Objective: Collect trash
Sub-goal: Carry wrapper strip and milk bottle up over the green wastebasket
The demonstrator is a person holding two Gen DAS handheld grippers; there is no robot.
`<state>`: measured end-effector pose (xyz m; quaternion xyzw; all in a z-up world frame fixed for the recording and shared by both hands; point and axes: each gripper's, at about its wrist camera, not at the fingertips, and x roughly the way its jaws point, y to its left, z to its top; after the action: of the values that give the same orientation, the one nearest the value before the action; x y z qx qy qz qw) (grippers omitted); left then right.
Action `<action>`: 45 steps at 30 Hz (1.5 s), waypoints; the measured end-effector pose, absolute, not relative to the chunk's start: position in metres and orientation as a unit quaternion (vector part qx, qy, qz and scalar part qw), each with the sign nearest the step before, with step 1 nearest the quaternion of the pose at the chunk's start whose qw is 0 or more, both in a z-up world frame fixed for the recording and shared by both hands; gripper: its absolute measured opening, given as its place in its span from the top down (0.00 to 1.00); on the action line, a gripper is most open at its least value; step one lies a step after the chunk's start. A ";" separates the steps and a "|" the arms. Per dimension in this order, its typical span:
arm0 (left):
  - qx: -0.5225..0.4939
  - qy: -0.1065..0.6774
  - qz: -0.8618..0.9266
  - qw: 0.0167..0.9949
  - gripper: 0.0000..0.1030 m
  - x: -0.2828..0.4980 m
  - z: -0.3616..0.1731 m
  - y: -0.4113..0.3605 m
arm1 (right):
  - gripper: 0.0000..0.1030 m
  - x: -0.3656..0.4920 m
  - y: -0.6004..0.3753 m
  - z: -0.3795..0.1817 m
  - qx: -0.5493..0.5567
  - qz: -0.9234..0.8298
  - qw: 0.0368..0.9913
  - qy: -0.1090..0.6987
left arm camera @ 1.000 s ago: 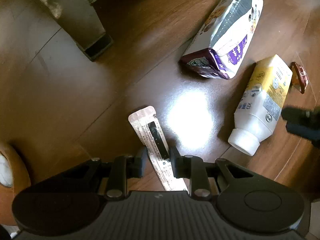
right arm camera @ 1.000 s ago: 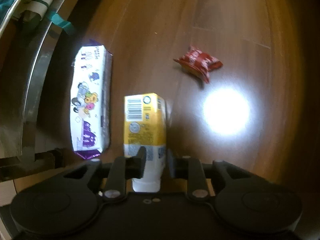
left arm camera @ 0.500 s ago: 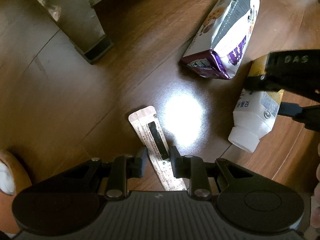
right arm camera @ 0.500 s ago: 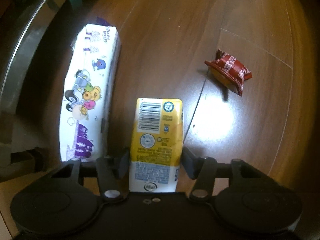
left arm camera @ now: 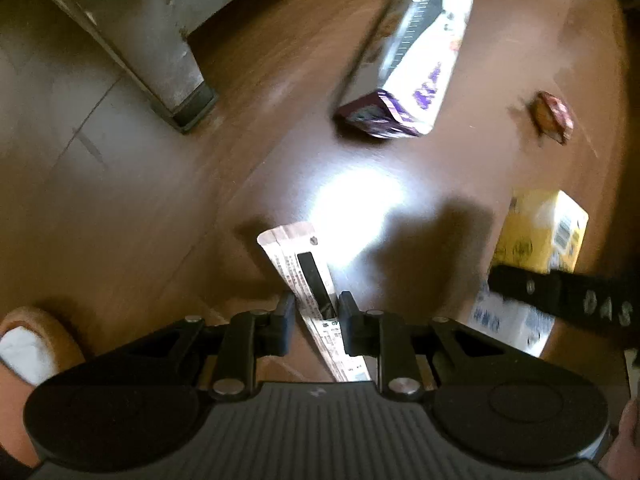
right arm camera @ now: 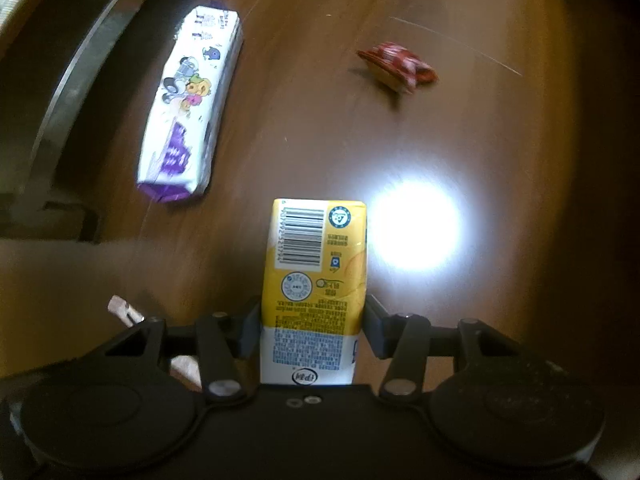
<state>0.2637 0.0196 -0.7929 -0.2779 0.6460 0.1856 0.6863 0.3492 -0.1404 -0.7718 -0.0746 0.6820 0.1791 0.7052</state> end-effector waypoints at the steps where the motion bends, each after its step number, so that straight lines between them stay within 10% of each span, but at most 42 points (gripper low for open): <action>1: -0.276 0.646 0.182 0.688 0.79 0.262 -0.787 0.016 | 0.51 0.345 -0.146 -0.762 -0.068 0.176 0.705 0.683; 14: -0.234 0.665 0.095 0.702 0.85 0.239 -0.671 -0.051 | 0.51 0.293 -0.206 -0.597 -0.044 0.155 0.730 0.664; 26: -0.181 0.645 -0.013 0.742 0.85 0.236 -0.457 -0.080 | 0.51 0.270 -0.227 -0.415 -0.046 0.187 0.745 0.638; 45: -0.175 0.527 -0.001 0.831 0.85 0.277 -0.168 0.044 | 0.51 0.281 -0.134 -0.164 -0.070 0.280 0.801 0.525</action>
<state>0.2772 0.0443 -0.1683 -0.1745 0.5274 -0.0009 0.8315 0.2806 -0.1336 -0.1644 -0.0704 0.5254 0.2796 0.8005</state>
